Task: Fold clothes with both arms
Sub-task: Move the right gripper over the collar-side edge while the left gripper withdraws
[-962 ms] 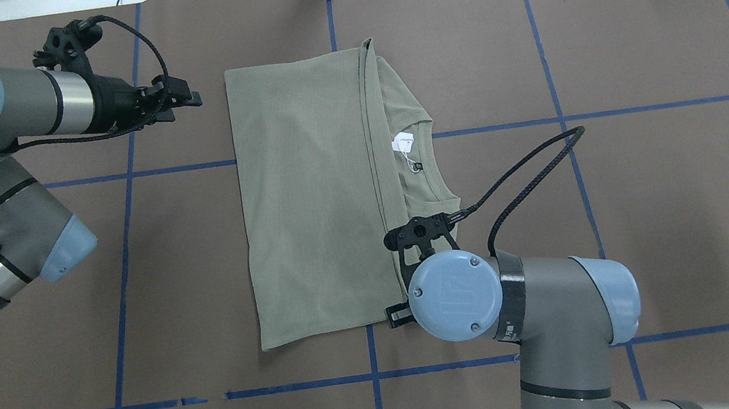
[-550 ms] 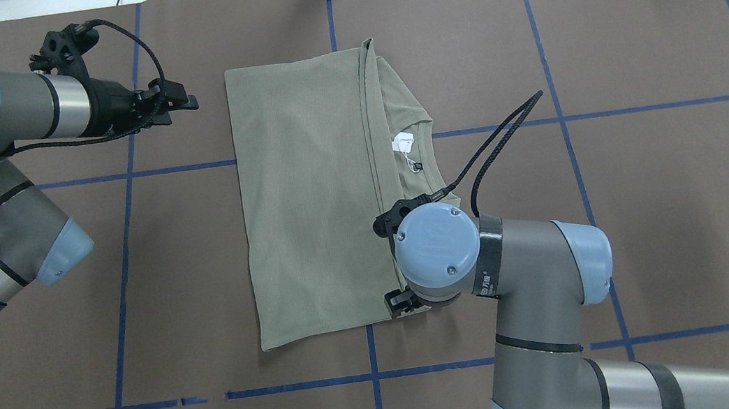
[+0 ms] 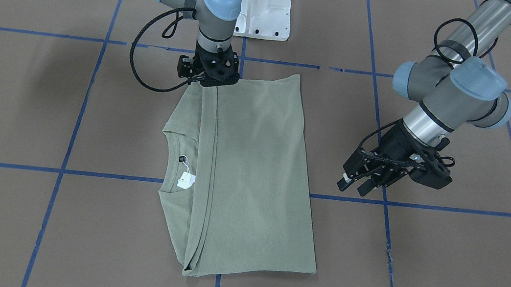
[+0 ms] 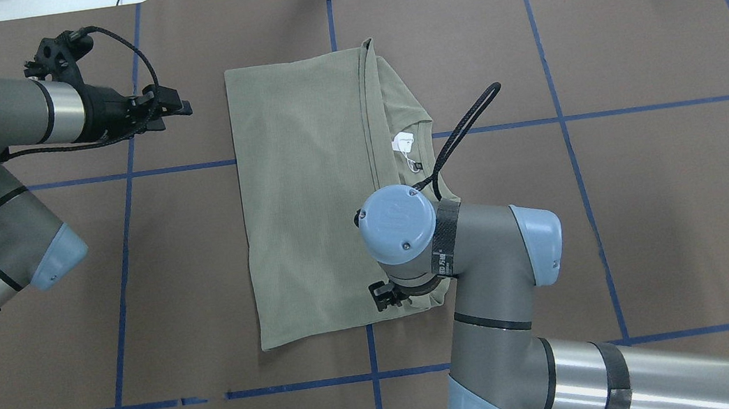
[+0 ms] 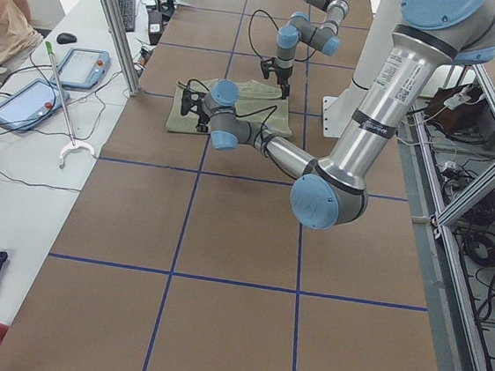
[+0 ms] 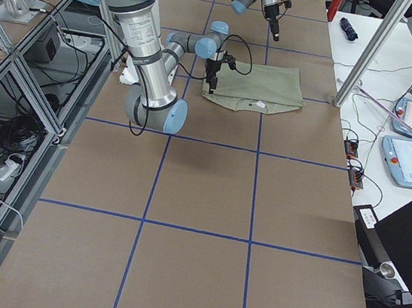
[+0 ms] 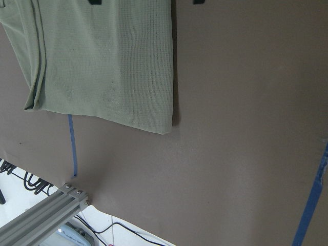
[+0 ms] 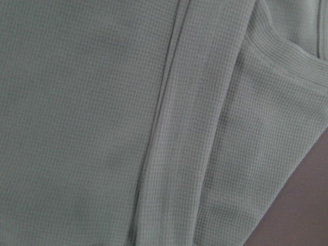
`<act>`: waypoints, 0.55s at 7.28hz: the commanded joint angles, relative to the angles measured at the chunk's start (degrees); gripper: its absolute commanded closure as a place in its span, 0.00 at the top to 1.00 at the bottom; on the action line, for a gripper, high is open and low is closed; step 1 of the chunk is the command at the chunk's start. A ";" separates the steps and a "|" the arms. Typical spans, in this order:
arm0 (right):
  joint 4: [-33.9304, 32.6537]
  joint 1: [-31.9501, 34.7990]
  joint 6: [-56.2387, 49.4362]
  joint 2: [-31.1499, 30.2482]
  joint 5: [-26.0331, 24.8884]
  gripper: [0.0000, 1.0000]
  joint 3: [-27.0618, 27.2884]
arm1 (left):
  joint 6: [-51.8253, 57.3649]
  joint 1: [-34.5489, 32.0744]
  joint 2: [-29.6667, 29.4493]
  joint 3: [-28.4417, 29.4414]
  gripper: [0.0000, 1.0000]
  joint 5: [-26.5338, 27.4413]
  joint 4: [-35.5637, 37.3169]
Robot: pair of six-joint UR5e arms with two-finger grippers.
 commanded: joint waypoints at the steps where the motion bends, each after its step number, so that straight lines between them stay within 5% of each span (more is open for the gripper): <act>1: -0.31 -0.17 0.00 0.15 0.08 1.00 -1.87 | -0.01 0.00 0.41 -0.09 0.67 -0.07 -0.03; 4: -6.79 2.19 -5.23 -1.16 1.13 1.00 2.32 | 0.08 0.00 0.41 -0.79 0.67 -0.07 -0.03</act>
